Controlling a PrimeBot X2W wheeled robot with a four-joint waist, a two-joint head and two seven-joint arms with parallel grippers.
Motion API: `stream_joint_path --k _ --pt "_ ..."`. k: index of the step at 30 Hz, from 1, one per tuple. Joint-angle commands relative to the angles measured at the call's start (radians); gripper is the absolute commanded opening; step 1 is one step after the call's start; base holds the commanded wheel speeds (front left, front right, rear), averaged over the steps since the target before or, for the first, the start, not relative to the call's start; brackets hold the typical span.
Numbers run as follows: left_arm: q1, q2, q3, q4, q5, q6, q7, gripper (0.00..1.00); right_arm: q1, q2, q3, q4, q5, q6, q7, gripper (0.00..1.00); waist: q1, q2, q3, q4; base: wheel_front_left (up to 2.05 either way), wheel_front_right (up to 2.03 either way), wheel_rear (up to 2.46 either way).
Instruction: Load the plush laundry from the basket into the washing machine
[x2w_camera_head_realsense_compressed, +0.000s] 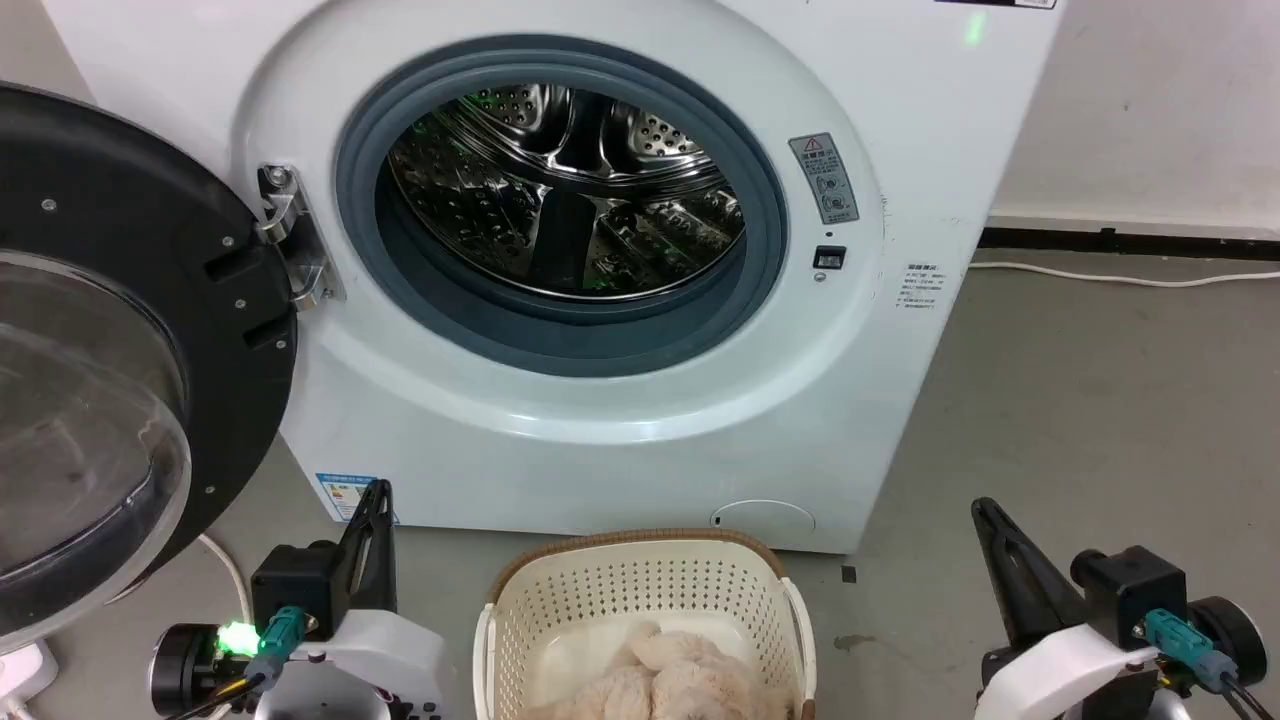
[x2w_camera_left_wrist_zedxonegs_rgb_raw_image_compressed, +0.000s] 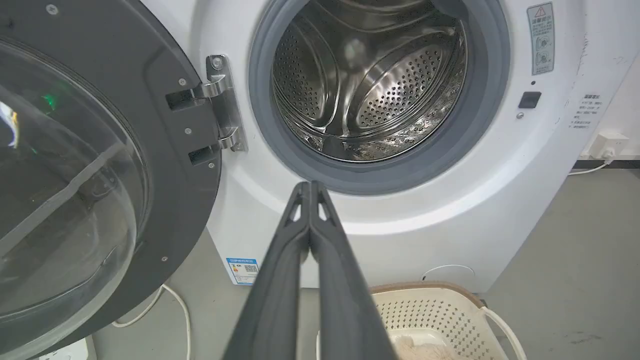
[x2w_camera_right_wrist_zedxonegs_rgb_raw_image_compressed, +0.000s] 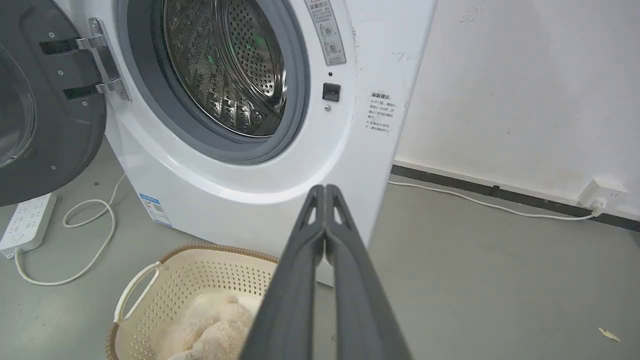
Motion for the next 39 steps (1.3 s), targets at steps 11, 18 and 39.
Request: stream_joint_path --k 11,18,39 --pt "0.018 0.0 0.002 0.002 0.002 -0.004 0.0 0.0 -0.012 -0.002 0.0 0.002 -0.008 0.001 0.0 0.0 0.0 0.0 0.0 0.0 0.0 0.0 0.0" --pt "0.018 0.0 0.002 0.002 0.002 -0.004 0.0 0.0 -0.012 -0.002 0.0 0.002 -0.008 0.001 0.0 0.0 0.0 0.0 0.0 0.0 0.0 0.0 0.0" --pt "0.018 0.0 0.002 0.002 0.002 -0.004 0.0 0.0 -0.012 -0.002 0.0 0.002 -0.008 0.001 0.0 0.0 0.0 0.0 0.0 0.0 0.0 0.0 0.0"
